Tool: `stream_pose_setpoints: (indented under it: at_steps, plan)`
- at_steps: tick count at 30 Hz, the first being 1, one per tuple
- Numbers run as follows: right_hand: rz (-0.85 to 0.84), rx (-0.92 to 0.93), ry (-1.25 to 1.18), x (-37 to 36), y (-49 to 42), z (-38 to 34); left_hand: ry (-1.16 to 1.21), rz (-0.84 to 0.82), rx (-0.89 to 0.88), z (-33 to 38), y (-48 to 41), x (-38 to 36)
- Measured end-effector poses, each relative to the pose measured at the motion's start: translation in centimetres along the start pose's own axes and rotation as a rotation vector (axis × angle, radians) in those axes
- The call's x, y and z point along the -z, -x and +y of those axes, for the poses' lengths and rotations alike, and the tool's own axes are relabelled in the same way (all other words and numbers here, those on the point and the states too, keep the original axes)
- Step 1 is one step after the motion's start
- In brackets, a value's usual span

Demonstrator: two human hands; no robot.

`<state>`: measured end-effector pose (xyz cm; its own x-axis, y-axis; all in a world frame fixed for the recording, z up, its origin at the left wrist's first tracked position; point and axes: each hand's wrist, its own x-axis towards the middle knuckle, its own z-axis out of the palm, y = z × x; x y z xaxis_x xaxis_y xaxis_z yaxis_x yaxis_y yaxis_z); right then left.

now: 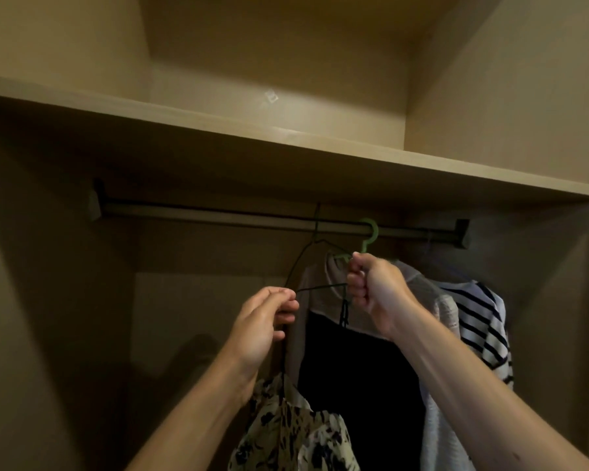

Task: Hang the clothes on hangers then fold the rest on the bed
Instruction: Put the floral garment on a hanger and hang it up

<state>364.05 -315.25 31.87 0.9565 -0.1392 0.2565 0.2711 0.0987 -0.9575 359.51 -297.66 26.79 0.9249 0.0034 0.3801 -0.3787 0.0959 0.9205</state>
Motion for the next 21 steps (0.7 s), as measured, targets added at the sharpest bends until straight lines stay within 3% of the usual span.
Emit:
stream_pose_setpoints:
  at_steps: [9, 14, 21]
  plan:
    - [-0.095, -0.064, 0.121, 1.2, -1.7, 3.9, 0.005, -0.025, 0.067, -3.2, -1.6, -0.6]
    - [-0.069, 0.059, 0.169, 2.3, -0.9, 5.3, -0.004, -0.020, 0.122, -5.2, -1.1, -1.3]
    - [-0.029, 0.289, 0.424, 5.5, -0.2, 7.1, 0.008, 0.026, 0.175, -7.1, 0.7, -3.0]
